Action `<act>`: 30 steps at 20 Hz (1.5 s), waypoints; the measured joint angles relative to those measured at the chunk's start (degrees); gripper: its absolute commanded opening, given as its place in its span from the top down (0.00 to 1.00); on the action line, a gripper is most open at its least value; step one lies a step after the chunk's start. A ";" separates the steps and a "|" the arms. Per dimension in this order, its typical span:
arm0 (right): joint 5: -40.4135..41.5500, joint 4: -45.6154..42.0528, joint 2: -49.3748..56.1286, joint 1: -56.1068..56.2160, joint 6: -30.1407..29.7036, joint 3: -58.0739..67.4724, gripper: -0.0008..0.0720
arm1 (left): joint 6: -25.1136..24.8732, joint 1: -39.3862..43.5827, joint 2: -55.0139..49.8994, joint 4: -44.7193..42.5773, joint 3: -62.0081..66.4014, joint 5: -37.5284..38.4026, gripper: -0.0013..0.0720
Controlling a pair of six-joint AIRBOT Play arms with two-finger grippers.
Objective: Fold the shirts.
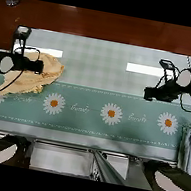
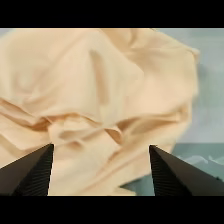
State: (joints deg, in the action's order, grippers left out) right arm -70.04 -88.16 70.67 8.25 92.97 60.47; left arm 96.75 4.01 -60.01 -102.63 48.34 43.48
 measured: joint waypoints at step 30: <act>-1.18 10.27 -25.55 0.04 -2.75 0.00 0.14 | -14.45 -5.33 -2.86 42.14 42.53 -3.34 0.94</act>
State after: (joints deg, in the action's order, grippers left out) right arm -71.22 -77.89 45.12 8.29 90.21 60.47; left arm 82.30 -1.32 -62.87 -60.49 90.87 40.14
